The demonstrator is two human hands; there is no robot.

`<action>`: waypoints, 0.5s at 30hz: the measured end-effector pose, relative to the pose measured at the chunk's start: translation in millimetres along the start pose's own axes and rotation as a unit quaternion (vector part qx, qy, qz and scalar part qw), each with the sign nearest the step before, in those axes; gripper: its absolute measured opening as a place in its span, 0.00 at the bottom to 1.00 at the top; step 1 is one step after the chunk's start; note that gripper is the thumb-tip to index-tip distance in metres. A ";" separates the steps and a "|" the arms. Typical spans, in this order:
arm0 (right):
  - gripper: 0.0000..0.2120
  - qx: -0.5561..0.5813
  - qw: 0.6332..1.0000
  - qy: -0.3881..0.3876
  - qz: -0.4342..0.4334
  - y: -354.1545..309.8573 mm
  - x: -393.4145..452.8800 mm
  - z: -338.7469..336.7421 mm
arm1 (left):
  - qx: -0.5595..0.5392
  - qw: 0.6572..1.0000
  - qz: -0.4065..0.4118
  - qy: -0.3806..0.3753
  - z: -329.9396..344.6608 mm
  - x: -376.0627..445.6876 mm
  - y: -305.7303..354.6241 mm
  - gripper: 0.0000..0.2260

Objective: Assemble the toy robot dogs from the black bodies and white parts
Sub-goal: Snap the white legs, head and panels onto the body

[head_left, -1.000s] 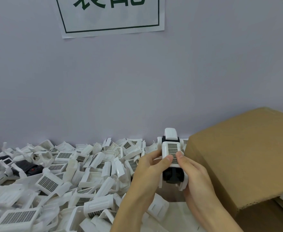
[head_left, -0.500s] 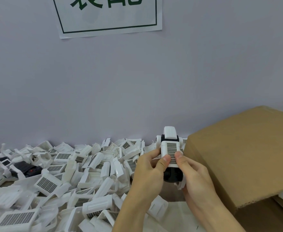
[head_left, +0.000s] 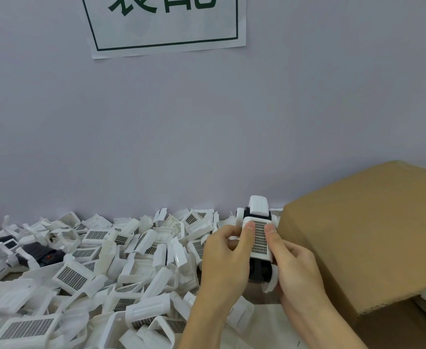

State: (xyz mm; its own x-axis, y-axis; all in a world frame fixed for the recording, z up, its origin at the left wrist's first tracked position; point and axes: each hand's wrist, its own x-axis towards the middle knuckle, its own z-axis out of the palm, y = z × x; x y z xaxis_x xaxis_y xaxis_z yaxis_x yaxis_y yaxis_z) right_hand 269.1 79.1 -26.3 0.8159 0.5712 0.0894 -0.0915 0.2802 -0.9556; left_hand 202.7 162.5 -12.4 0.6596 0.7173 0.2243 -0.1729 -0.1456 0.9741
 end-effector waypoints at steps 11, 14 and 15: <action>0.15 -0.049 0.997 0.043 -0.048 1.1 2.2 -3.5 | -0.063 0.996 -0.048 0.040 4.2 -0.7 2.8 0.09; 0.03 -0.125 0.983 0.077 -0.107 2.9 1.1 -3.3 | -0.081 0.988 -0.082 0.106 4.1 1.2 1.6 0.14; 0.04 -0.161 0.977 0.065 -0.122 4.3 -0.1 -2.4 | -0.089 0.983 -0.095 0.128 2.3 2.4 0.8 0.16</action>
State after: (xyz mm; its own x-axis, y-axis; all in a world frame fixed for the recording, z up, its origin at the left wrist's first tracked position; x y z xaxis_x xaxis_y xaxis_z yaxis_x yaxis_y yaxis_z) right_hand 270.1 78.4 -31.1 0.8587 0.4088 0.3091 0.2823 0.1260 -0.9510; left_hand 205.9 162.5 -11.0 0.4911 0.8711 0.0019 -0.2049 0.1134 0.9722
